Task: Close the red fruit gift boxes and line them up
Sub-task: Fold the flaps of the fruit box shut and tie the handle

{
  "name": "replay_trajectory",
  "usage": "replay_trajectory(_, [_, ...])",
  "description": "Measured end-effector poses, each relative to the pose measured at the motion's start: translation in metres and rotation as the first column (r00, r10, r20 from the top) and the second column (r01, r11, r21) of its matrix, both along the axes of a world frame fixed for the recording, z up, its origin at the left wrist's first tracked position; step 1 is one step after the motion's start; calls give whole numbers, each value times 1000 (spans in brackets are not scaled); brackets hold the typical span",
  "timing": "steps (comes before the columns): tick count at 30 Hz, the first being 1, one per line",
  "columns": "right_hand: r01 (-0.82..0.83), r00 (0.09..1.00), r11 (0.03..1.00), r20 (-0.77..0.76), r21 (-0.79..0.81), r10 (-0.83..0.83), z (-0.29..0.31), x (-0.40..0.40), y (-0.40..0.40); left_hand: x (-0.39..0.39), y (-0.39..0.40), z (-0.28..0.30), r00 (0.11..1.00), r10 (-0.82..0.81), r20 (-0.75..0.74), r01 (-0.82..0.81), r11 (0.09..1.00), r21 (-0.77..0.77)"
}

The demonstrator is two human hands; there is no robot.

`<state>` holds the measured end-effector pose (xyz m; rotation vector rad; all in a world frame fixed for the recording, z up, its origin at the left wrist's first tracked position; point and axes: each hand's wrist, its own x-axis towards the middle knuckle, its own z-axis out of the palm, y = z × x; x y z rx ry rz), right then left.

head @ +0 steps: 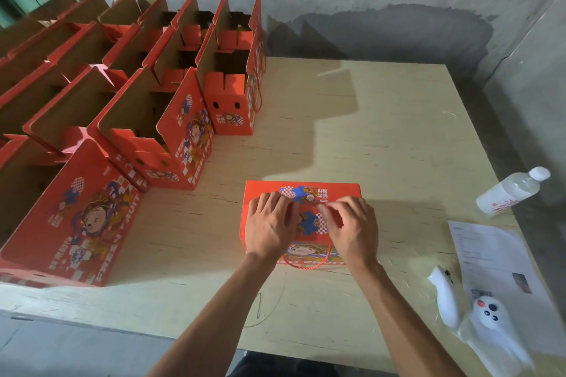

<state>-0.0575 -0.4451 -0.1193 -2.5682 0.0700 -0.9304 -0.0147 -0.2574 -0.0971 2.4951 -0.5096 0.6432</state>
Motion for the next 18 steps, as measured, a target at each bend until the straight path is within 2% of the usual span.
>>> replay_trajectory(5, [11, 1000, 1000, 4, 9, -11, 2, 1, 1, -1, 0, 0, 1000, 17, -14, -17, 1000, 7])
replay_trajectory(12, [-13, 997, 999, -70, 43, 16, 9, 2, -3, 6, 5, -4, 994, -44, -98, 32, 993, -116])
replay_trajectory(18, [-41, 988, 998, -144, 47, 48, 14, 5, -7, 8, 5, 2, 993, -50, -110, 44, 998, -54])
